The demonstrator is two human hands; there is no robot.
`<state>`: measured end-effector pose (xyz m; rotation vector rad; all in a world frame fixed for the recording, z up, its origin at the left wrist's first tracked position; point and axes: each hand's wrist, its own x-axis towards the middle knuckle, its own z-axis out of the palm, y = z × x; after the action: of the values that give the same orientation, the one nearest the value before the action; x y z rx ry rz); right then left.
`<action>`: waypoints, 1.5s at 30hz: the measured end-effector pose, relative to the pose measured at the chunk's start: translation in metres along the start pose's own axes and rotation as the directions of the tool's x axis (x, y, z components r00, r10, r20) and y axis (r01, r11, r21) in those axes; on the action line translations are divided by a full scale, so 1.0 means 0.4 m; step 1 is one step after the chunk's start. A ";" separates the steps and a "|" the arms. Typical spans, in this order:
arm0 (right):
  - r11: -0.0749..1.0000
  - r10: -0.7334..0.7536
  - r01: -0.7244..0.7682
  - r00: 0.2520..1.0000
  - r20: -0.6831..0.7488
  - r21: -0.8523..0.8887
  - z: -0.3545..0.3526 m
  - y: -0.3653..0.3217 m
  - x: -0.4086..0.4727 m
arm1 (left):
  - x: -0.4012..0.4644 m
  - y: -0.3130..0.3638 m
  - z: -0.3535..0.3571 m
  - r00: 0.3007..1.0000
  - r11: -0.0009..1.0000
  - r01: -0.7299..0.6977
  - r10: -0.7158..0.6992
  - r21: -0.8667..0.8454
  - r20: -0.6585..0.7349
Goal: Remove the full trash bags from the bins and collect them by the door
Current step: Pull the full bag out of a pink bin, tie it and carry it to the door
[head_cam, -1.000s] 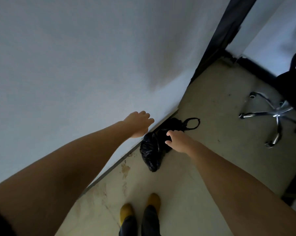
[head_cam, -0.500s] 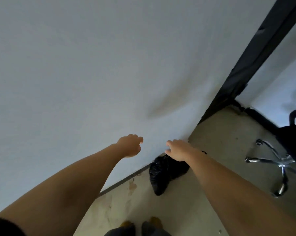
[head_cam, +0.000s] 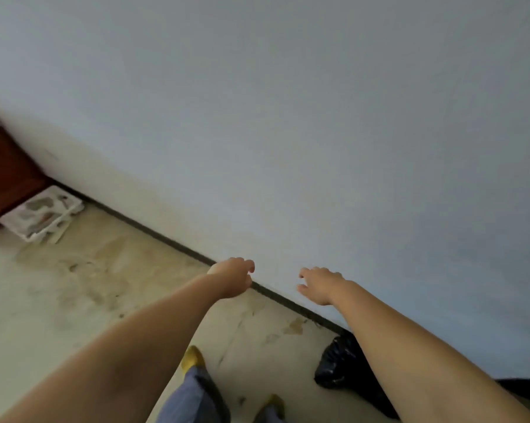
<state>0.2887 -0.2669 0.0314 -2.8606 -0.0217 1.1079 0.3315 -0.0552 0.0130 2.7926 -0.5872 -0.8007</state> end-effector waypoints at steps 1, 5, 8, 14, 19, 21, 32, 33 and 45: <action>0.998 -0.044 0.045 0.999 0.010 -0.039 -0.003 -0.057 0.014 | -0.043 -0.055 0.016 0.998 0.997 0.066 -0.067 -0.043 -0.017; 0.967 -0.195 0.202 0.979 0.056 -0.153 0.000 -0.293 0.048 | -0.209 -0.249 0.070 0.957 0.941 0.285 -0.291 -0.184 -0.006; 0.913 -0.325 0.334 0.943 0.079 -0.233 0.016 -0.514 0.060 | -0.343 -0.395 0.108 0.912 0.878 0.390 -0.410 -0.277 -0.015; 0.826 -0.436 0.460 0.888 0.147 -0.325 0.094 -0.943 0.063 | -0.599 -0.681 0.175 0.813 0.737 0.527 -0.583 -0.423 -0.003; 0.742 -0.528 0.567 0.823 0.209 -0.357 0.186 -1.306 0.029 | -0.822 -0.928 0.221 0.706 0.618 0.626 -0.708 -0.475 0.010; 0.695 -0.573 0.617 0.786 0.233 -0.369 0.205 -1.431 0.018 | -0.893 -1.014 0.237 0.660 0.564 0.666 -0.750 -0.489 0.034; 0.549 -0.626 0.677 0.722 0.296 -0.491 0.101 -1.952 0.217 | -0.984 -1.472 0.156 0.519 0.405 0.706 -0.854 -0.581 0.036; 0.532 -0.629 0.684 0.714 0.308 -0.498 0.076 -2.004 0.250 | -0.985 -1.525 0.132 0.502 0.390 0.706 -0.865 -0.591 0.029; 0.289 -0.642 0.742 0.619 0.453 -0.605 -0.117 -2.627 0.503 | -1.019 -2.064 -0.036 0.373 0.172 0.661 -0.920 -0.730 0.122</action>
<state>0.4832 0.7860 0.0085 -2.6576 -2.0187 1.1798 0.2889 0.8643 -0.0084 2.1744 1.2345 -0.4052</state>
